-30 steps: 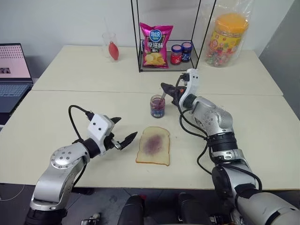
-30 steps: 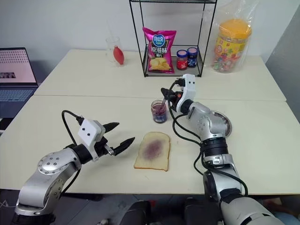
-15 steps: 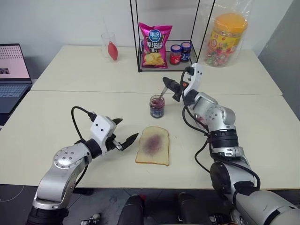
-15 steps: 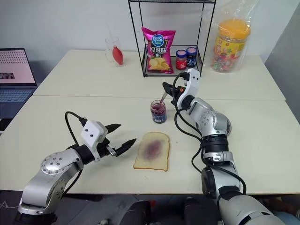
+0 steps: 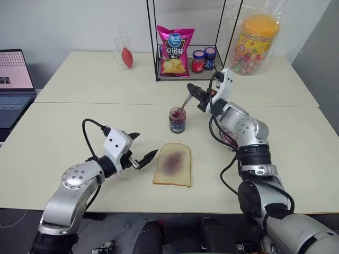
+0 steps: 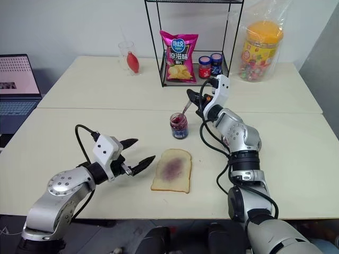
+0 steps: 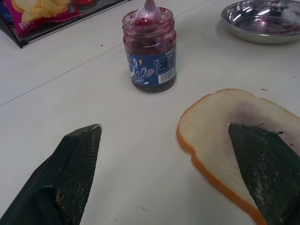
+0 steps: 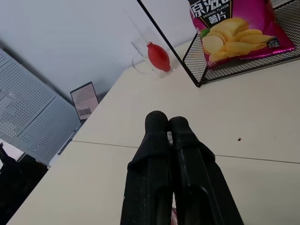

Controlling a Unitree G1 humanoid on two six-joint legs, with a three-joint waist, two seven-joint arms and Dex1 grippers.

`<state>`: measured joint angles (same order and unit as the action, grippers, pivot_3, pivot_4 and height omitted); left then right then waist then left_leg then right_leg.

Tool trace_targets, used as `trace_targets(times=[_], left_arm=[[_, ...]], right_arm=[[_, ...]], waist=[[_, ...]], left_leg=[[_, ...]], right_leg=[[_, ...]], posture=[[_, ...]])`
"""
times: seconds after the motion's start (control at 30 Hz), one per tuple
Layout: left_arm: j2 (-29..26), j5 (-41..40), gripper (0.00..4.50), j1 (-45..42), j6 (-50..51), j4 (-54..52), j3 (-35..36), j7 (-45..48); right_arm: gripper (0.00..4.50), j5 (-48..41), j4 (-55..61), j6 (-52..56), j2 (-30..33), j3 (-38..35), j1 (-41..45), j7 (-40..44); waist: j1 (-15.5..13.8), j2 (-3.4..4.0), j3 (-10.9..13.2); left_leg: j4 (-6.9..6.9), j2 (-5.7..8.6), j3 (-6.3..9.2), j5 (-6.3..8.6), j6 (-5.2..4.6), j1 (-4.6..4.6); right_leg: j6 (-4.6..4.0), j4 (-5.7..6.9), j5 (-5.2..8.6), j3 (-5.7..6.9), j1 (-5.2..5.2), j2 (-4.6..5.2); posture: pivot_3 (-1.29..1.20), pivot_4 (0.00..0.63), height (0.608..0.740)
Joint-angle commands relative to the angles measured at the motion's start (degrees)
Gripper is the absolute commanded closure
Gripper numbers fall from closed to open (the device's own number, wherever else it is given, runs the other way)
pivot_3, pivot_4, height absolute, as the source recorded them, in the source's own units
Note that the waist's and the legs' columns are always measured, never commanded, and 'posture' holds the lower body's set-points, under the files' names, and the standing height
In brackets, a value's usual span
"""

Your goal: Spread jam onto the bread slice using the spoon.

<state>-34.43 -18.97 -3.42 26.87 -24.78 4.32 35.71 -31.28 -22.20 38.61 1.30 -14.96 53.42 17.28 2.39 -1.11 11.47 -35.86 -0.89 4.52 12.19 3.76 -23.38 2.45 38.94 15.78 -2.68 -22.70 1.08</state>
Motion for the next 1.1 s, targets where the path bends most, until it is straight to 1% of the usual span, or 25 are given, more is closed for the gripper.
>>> trace_targets(times=[0.03,1.1], left_arm=[[0.2,0.1,0.00,-1.2,-0.8,-0.8,-0.2,0.1],[0.0,0.3,0.00,-2.6,-0.6,-1.0,-1.1,-0.1]], right_arm=[[4.49,-3.5,1.8,1.1,-0.6,-2.2,2.1,-1.0],[4.49,-13.8,-0.4,6.8,-2.2,-10.7,2.8,-11.2]], waist=[[0.0,0.00,0.0],[0.0,0.01,0.0]], left_leg=[[0.00,0.00,0.00,0.00,0.00,0.00],[0.03,0.00,-0.01,0.00,0.00,-0.12]], right_leg=[[0.00,0.00,0.00,0.00,0.00,0.00],[-0.01,-0.01,0.01,-0.01,-0.14,0.00]], posture=[[0.00,0.150,0.740],[0.00,0.150,0.740]])
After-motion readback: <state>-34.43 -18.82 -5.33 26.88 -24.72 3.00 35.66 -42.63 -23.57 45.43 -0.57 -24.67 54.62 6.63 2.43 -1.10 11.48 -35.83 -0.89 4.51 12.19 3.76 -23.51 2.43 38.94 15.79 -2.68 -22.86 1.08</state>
